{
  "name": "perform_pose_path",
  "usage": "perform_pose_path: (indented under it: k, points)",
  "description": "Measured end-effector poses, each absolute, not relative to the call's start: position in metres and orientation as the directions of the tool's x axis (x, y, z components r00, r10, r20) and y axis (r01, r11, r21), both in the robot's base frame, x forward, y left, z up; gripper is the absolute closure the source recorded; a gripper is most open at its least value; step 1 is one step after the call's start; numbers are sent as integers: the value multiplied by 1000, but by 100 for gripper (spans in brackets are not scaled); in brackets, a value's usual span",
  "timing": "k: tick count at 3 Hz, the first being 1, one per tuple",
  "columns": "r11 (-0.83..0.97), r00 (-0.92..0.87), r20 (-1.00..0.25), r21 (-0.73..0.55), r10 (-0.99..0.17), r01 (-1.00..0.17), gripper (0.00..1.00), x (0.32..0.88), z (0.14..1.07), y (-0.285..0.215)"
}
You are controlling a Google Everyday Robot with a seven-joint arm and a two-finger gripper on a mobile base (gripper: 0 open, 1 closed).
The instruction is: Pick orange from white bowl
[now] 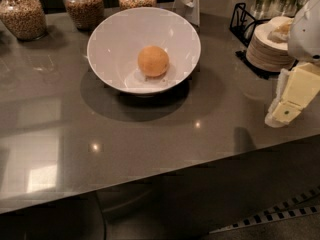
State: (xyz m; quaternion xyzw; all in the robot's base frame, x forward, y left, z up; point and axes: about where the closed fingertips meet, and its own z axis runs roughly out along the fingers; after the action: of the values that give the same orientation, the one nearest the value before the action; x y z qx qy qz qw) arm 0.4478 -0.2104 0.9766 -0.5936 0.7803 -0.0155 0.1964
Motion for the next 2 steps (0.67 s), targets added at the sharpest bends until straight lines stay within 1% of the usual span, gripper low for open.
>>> perform_pose_path:
  k: [1, 2]
  points:
    - [322, -179, -427, -290, -886, -901, 0, 468, 979, -190]
    - [328, -95, -539, -355, -837, -875, 0, 498, 996, -162]
